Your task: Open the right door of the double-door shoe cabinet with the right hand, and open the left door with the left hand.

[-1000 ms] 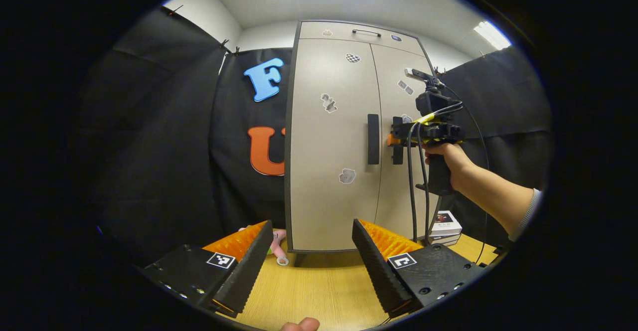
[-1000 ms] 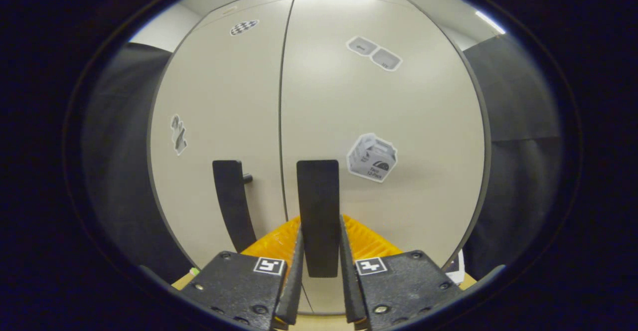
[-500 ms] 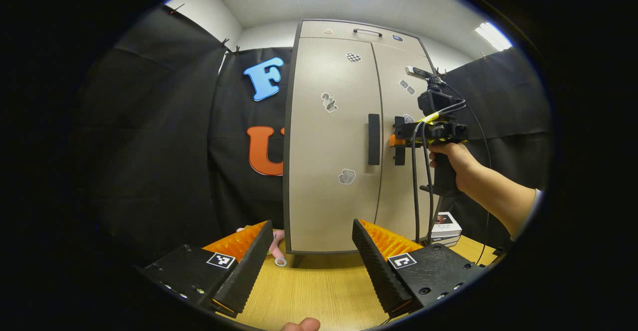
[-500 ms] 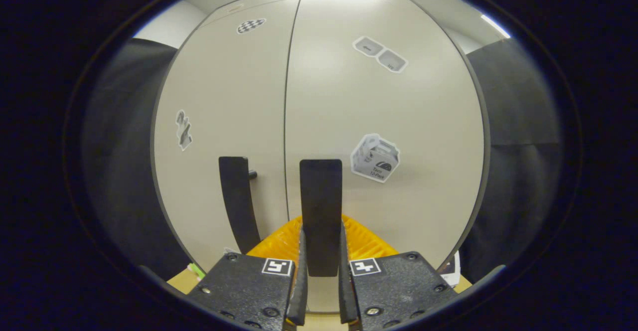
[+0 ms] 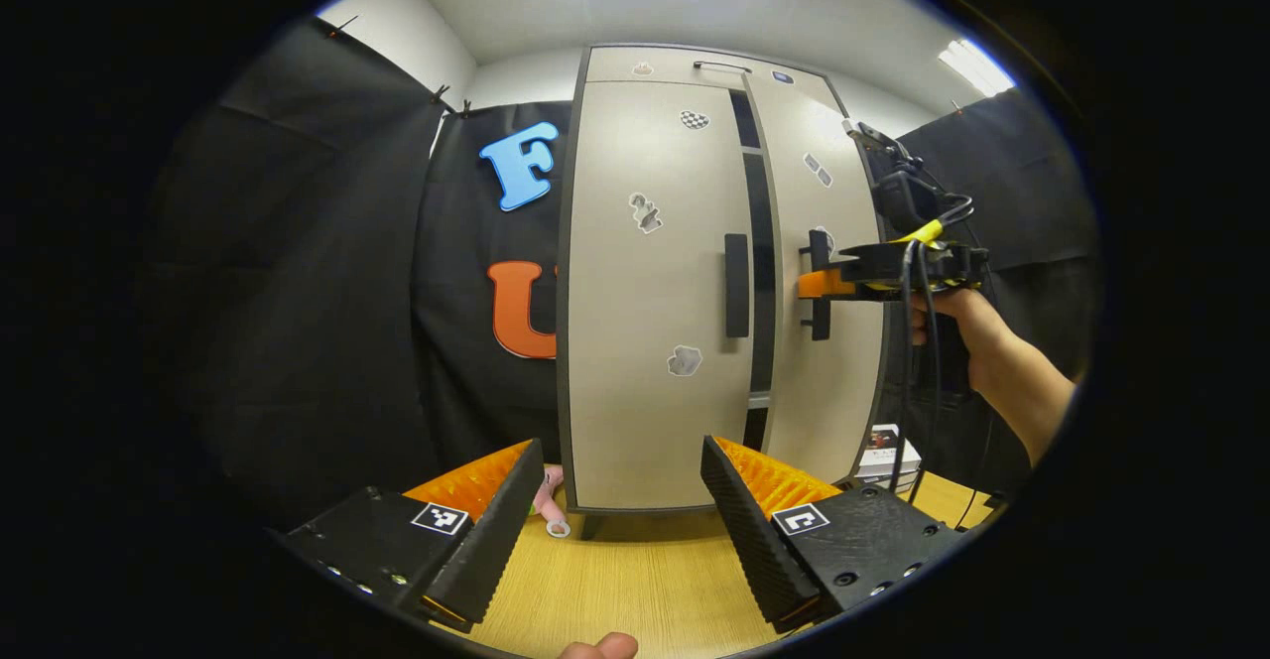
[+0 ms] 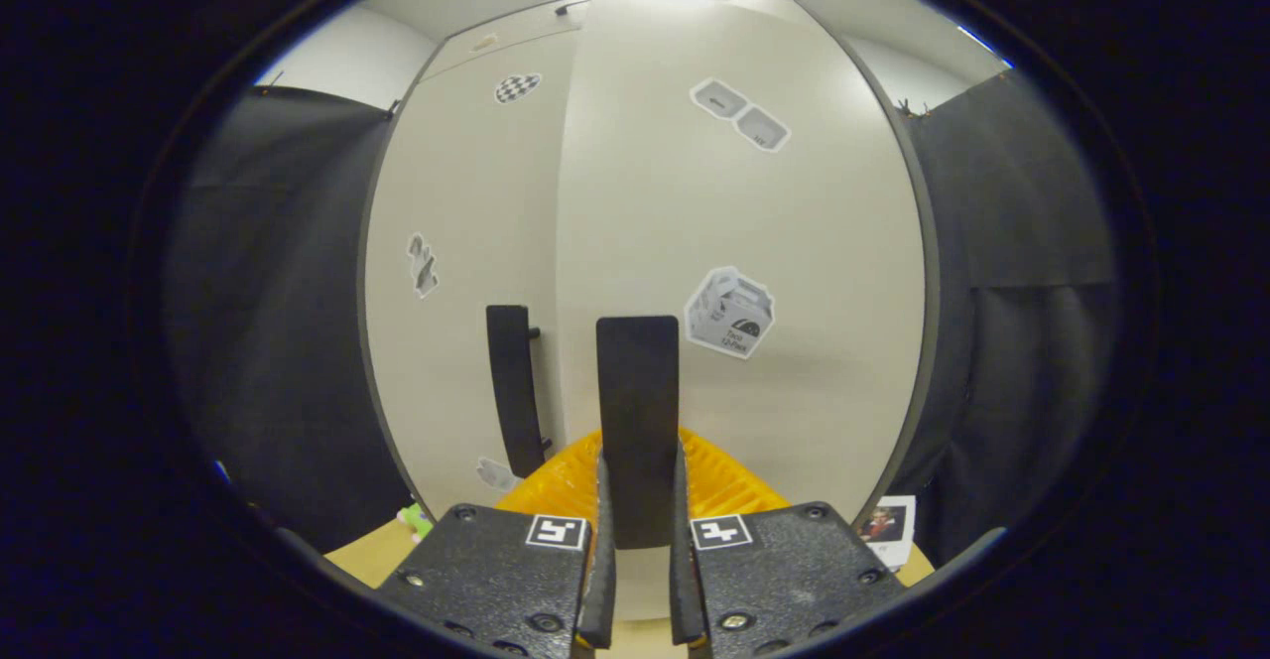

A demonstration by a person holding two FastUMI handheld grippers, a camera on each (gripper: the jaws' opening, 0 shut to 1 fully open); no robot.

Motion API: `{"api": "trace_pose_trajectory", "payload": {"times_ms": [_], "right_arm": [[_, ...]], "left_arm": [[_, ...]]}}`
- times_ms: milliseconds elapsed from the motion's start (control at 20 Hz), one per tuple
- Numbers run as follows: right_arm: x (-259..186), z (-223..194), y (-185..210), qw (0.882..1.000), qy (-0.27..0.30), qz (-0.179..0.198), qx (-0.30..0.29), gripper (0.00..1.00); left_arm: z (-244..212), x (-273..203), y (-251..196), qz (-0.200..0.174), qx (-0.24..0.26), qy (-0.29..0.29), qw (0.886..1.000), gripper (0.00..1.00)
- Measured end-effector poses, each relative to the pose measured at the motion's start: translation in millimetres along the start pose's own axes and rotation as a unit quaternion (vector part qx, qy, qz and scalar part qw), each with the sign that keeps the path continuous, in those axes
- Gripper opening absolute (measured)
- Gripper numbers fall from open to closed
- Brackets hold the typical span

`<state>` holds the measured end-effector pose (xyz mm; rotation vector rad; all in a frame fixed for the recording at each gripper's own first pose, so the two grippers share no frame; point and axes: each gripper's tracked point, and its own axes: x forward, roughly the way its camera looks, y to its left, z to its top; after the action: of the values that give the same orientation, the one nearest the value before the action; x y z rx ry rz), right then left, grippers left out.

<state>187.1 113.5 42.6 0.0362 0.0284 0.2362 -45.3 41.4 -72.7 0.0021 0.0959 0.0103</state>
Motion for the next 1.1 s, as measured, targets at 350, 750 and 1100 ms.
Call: {"api": "trace_pose_trajectory", "payload": {"times_ms": [350,750,1100], "right_arm": [[-42.7,-3.4,-17.1,1.0,-0.003,0.019,0.0,0.23],[-78.7,-6.0,-43.3,1.0,0.003,0.024,-0.006,0.23],[-99.6,-5.8,-70.3,1.0,0.004,-0.01,-0.011,0.22]], "left_arm": [[3.0,6.1,-7.5,0.004,0.008,-0.007,1.0,0.95],[6.8,14.2,-18.8,0.01,0.003,-0.014,1.0,0.95],[6.9,18.4,-38.9,0.0,0.009,-0.014,1.0,0.95]]}}
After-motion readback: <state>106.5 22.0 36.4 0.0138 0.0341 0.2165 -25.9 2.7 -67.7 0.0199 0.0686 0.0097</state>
